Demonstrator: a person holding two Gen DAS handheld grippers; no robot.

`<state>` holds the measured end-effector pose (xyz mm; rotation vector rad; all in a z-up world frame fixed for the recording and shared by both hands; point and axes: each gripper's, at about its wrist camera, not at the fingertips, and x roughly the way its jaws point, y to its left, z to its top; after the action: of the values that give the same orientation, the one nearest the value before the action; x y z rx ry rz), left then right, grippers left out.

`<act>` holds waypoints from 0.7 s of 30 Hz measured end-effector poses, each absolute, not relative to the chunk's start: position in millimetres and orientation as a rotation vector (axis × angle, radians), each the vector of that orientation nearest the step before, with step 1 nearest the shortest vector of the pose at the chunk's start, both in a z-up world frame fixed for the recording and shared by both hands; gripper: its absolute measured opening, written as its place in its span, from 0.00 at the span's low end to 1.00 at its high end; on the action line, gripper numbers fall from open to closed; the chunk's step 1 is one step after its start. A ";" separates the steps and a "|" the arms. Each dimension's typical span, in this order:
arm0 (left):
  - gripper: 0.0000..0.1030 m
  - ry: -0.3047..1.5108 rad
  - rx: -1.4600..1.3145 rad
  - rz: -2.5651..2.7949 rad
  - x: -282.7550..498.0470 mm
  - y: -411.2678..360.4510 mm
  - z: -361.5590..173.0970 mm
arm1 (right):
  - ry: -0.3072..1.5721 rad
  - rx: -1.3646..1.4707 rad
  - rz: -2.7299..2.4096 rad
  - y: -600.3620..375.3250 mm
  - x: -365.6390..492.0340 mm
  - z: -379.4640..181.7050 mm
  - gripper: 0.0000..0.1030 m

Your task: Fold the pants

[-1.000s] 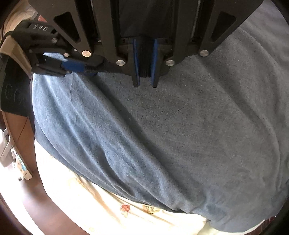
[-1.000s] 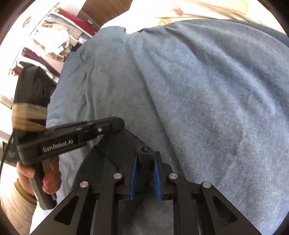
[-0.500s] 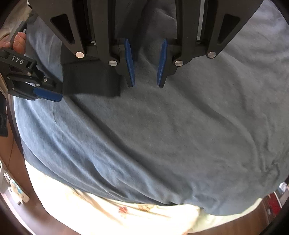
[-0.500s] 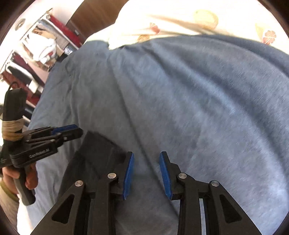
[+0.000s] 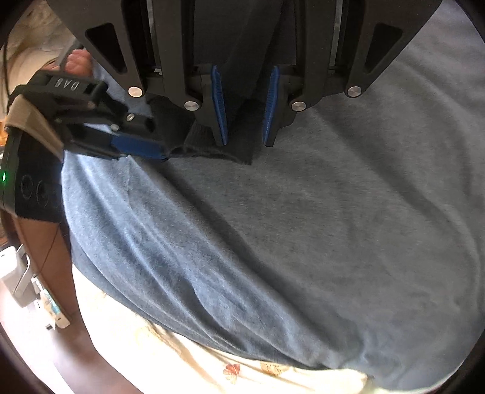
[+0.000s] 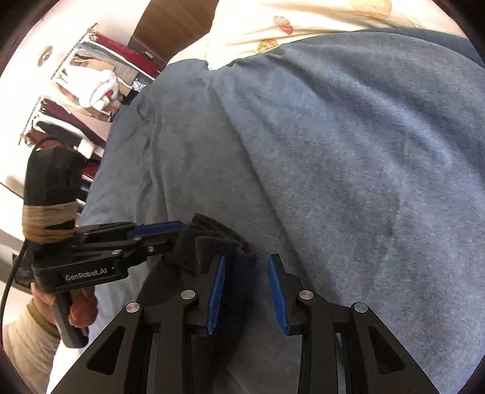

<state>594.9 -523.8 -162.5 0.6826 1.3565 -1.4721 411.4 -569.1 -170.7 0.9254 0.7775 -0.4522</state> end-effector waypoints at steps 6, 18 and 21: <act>0.22 1.396 0.694 -1.450 591.3 -536.7 -177.9 | 0.787 0.949 -0.418 -572.5 420.3 -178.4 0.27; 0.07 1.234 0.675 -1.451 576.2 -542.3 -152.9 | 0.777 0.855 -0.485 -573.8 411.1 -158.3 0.07; 0.07 1.268 0.654 -1.413 584.9 -548.3 -165.5 | 0.793 0.814 -0.529 -577.0 418.3 -158.2 0.07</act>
<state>584.9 -548.3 -165.5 0.6540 1.2681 -1.4129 418.3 -577.0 -158.2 0.8142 0.7930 -0.5292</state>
